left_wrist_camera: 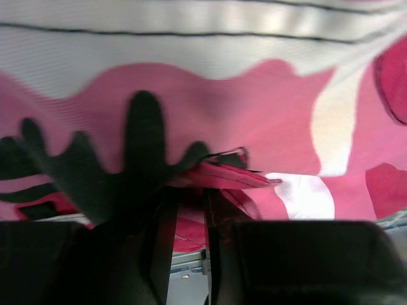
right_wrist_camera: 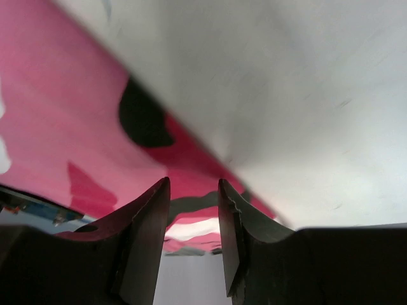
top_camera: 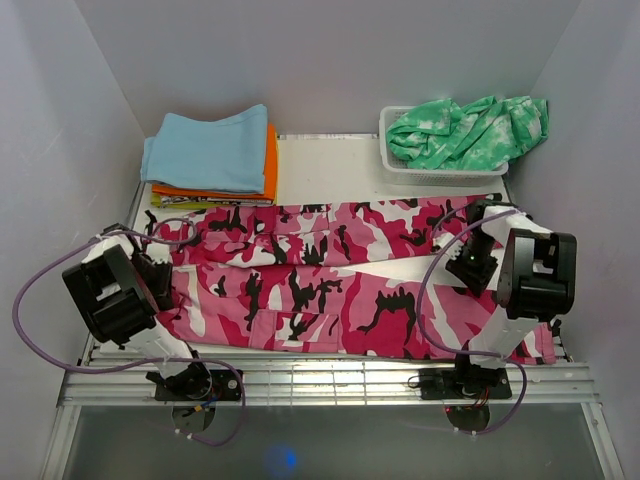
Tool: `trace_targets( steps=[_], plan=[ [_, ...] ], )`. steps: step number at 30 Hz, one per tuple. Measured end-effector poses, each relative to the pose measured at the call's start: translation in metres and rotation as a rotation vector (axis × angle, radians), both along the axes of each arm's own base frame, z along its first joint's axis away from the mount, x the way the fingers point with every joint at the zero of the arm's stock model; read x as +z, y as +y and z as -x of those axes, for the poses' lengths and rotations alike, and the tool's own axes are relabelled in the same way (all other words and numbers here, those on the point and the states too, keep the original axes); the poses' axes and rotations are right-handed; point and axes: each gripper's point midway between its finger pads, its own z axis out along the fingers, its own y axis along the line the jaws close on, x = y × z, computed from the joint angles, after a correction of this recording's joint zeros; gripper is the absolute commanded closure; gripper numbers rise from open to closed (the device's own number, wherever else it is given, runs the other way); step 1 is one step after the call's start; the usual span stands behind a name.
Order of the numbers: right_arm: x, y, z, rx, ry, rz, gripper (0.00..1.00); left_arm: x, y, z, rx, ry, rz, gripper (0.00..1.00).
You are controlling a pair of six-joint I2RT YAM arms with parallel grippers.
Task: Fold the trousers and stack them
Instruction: Flatten the trousers out
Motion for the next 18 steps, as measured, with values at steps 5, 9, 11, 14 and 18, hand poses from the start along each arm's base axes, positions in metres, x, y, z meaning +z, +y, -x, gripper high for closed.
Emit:
trace_targets(
  steps=[5, 9, 11, 14, 18],
  plan=[
    [-0.01, 0.02, -0.047, 0.033, -0.087, 0.01, 0.58, 0.004, 0.036, -0.005, 0.077, 0.002, -0.065, 0.72],
    [-0.006, 0.047, -0.078, 0.068, -0.148, -0.013, 0.58, 0.011, 0.06, -0.014, 0.099, -0.016, -0.129, 0.73],
    [0.005, 0.062, -0.095, 0.077, -0.185, -0.044, 0.58, 0.016, 0.066, -0.02, 0.098, -0.031, -0.148, 0.71],
    [0.035, 0.078, -0.126, 0.08, -0.274, -0.099, 0.59, 0.026, 0.074, -0.03, 0.092, -0.061, -0.169, 0.64],
    [0.081, 0.086, -0.17, 0.07, -0.428, -0.144, 0.58, 0.043, 0.07, -0.045, 0.068, -0.129, -0.139, 0.53]
  ],
)
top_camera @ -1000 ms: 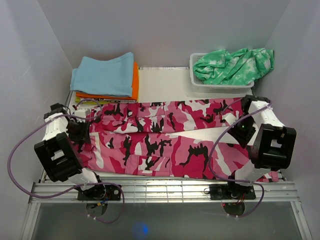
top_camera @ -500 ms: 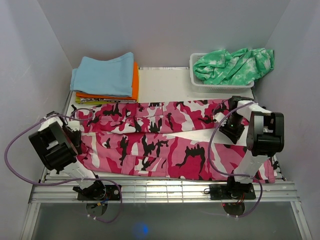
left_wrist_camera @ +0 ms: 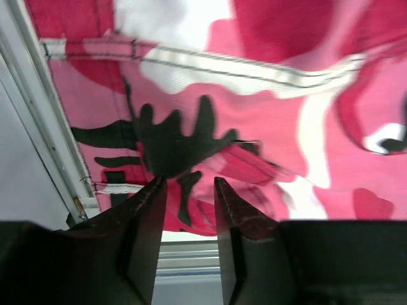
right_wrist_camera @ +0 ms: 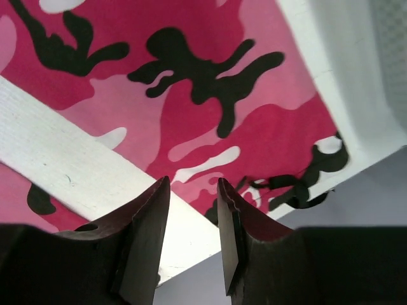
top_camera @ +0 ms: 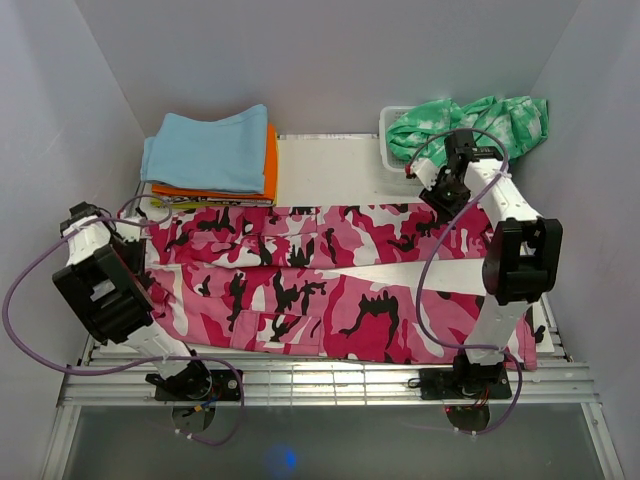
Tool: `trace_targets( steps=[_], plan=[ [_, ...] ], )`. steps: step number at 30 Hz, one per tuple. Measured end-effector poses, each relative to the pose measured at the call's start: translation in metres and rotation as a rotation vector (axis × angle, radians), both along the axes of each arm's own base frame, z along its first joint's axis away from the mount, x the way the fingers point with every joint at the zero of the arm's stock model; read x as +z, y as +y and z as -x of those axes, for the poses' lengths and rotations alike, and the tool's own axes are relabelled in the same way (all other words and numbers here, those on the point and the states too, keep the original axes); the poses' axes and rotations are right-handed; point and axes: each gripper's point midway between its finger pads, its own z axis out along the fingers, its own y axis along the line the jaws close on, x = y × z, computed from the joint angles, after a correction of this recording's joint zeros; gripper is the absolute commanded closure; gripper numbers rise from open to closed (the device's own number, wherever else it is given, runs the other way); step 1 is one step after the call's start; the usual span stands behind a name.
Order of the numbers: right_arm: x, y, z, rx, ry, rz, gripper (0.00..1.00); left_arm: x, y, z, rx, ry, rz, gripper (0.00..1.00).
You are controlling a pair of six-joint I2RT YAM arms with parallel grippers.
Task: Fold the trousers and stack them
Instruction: Flatten the trousers out
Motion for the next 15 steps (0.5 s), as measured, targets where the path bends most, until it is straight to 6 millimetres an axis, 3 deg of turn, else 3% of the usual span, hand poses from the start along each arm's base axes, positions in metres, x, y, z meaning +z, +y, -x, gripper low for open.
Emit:
trace_targets(
  steps=[2, 4, 7, 12, 15],
  plan=[
    [0.013, 0.002, -0.013, -0.009, -0.029, -0.014, 0.58, 0.01, -0.007, -0.007, -0.026, -0.041, 0.006, 0.52],
    [0.013, 0.003, -0.027, -0.023, -0.038, -0.016, 0.58, 0.019, -0.019, -0.014, -0.061, -0.079, 0.01, 0.52],
    [-0.017, -0.003, -0.034, -0.05, 0.019, 0.008, 0.58, 0.029, -0.037, -0.026, -0.106, -0.124, 0.026, 0.51],
    [-0.081, -0.023, -0.01, -0.086, 0.192, 0.089, 0.57, 0.034, -0.049, -0.032, -0.09, -0.142, 0.066, 0.51],
    [-0.091, -0.038, 0.007, -0.108, 0.243, 0.115, 0.57, 0.037, -0.051, -0.034, -0.076, -0.152, 0.076, 0.5]
  ],
)
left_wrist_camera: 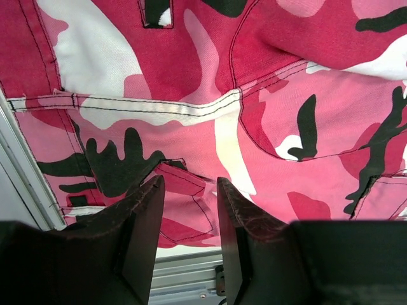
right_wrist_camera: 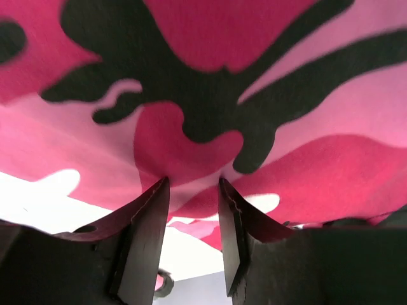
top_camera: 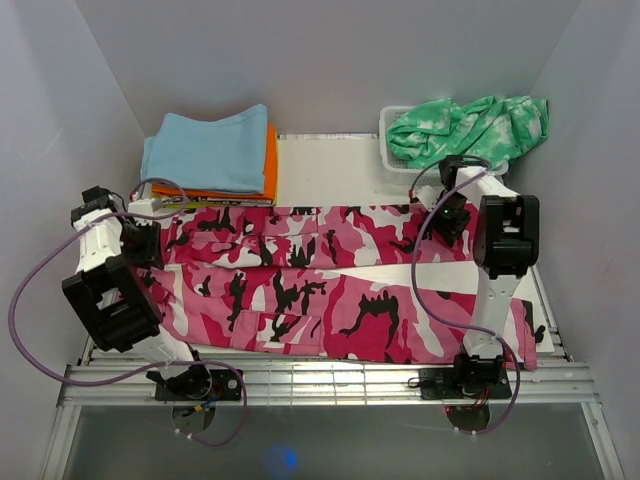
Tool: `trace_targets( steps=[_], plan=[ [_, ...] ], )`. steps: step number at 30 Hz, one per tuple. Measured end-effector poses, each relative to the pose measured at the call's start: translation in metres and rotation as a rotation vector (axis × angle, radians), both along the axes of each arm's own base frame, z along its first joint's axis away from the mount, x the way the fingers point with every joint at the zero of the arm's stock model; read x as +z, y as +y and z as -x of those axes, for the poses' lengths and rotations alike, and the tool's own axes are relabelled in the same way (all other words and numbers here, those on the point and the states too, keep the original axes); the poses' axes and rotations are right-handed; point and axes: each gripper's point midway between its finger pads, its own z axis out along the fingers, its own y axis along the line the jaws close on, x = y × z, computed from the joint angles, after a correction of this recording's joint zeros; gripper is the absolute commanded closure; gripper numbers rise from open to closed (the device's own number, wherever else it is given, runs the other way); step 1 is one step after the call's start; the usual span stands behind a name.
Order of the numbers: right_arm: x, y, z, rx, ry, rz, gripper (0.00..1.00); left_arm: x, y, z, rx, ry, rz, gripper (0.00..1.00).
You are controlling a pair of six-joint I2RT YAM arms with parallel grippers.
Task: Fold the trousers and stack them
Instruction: Flatten the trousers out
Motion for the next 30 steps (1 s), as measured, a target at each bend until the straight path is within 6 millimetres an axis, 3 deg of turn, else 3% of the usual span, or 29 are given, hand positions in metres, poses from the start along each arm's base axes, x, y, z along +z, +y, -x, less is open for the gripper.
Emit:
trace_targets(
  steps=[4, 8, 13, 16, 21, 23, 26, 28, 30],
  plan=[
    [-0.002, -0.018, 0.024, -0.009, 0.021, 0.027, 0.58, 0.001, -0.003, -0.001, 0.007, -0.003, 0.015, 0.46],
    [-0.003, -0.04, 0.069, -0.01, 0.1, 0.063, 0.59, -0.001, -0.003, -0.001, 0.007, -0.004, 0.016, 0.46],
    [-0.001, -0.05, 0.103, -0.015, 0.178, 0.058, 0.53, -0.015, -0.006, 0.003, 0.005, 0.025, 0.031, 0.46],
    [0.01, -0.049, 0.1, -0.027, 0.182, 0.039, 0.49, -0.016, -0.016, 0.001, -0.024, 0.025, 0.057, 0.46],
    [0.062, -0.037, 0.054, -0.007, 0.031, -0.045, 0.52, -0.014, -0.052, -0.012, -0.134, 0.004, 0.102, 0.47],
    [0.078, -0.034, 0.06, 0.027, -0.013, -0.056, 0.54, -0.014, -0.061, -0.014, -0.151, 0.001, 0.117, 0.47],
    [0.082, -0.036, 0.114, 0.084, 0.041, -0.032, 0.55, -0.014, -0.062, -0.014, -0.137, -0.001, 0.125, 0.48],
    [0.07, -0.038, 0.165, 0.109, 0.168, -0.022, 0.56, -0.015, -0.062, -0.014, -0.126, 0.0, 0.127, 0.48],
    [0.054, -0.039, 0.203, 0.123, 0.284, -0.015, 0.57, -0.017, -0.062, -0.013, -0.111, 0.007, 0.134, 0.48]
  ],
)
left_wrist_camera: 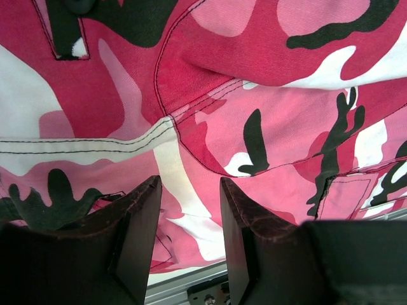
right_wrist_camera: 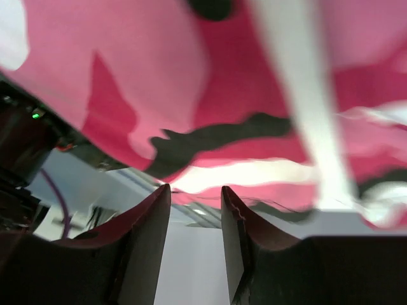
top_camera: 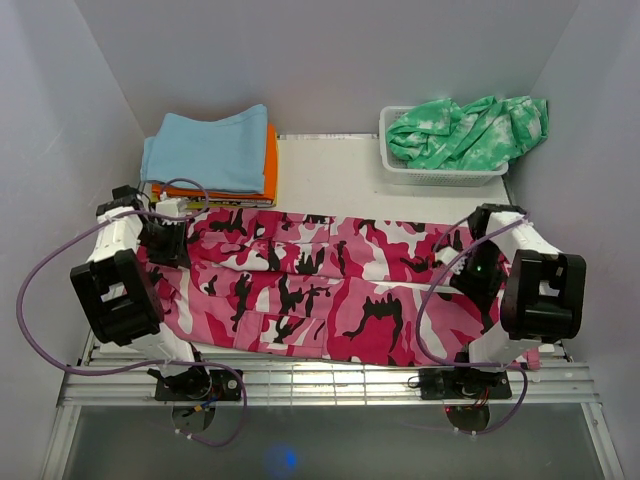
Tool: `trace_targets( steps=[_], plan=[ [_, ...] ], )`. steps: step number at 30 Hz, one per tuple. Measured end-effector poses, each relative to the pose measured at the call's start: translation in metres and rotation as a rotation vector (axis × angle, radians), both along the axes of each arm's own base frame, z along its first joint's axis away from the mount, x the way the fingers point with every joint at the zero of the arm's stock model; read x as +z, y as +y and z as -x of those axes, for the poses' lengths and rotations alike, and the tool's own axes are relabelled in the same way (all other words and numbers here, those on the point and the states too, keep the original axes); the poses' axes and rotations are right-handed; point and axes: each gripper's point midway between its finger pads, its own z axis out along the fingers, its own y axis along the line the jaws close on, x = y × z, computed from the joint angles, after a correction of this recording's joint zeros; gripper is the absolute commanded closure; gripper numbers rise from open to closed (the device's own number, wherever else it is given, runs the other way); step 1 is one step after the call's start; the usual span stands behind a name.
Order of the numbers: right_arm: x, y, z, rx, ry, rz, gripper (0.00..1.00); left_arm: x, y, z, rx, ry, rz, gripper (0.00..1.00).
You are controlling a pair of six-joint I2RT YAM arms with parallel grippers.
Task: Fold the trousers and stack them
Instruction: Flatten the trousers out
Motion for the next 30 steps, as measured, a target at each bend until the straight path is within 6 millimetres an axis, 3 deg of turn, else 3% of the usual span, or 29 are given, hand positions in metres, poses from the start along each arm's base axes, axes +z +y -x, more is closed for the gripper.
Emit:
trace_targets(
  steps=[4, 7, 10, 13, 18, 22, 24, 26, 29, 30],
  plan=[
    [-0.025, -0.003, 0.046, 0.017, 0.136, 0.021, 0.57, -0.007, -0.002, 0.004, 0.02, 0.025, 0.011, 0.48],
    [-0.04, -0.008, 0.05, 0.027, 0.127, 0.052, 0.58, -0.014, -0.001, 0.008, 0.04, 0.045, 0.004, 0.48],
    [-0.055, -0.014, 0.03, 0.026, 0.076, 0.083, 0.59, -0.025, 0.004, 0.018, 0.074, 0.086, 0.001, 0.48],
    [-0.058, -0.022, 0.012, 0.012, 0.078, 0.132, 0.6, -0.041, 0.017, 0.031, 0.131, 0.142, 0.002, 0.5],
    [-0.057, -0.029, -0.044, -0.019, -0.013, 0.165, 0.6, -0.061, 0.035, 0.057, 0.246, 0.234, 0.033, 0.52],
    [-0.054, -0.018, -0.083, -0.034, -0.12, 0.105, 0.52, -0.061, 0.038, 0.065, 0.271, 0.247, 0.044, 0.47],
    [-0.05, -0.008, -0.089, -0.026, -0.139, 0.058, 0.44, -0.058, 0.036, 0.065, 0.252, 0.239, 0.057, 0.39],
    [-0.042, 0.002, -0.091, -0.021, -0.152, 0.004, 0.33, -0.048, 0.033, 0.061, 0.211, 0.208, 0.085, 0.26],
    [-0.018, 0.012, -0.106, -0.015, -0.208, -0.07, 0.22, -0.012, 0.033, 0.037, 0.157, 0.086, 0.116, 0.08],
    [-0.005, 0.013, -0.116, -0.023, -0.244, -0.095, 0.22, 0.005, 0.037, 0.022, 0.144, 0.02, 0.11, 0.07]
  ],
)
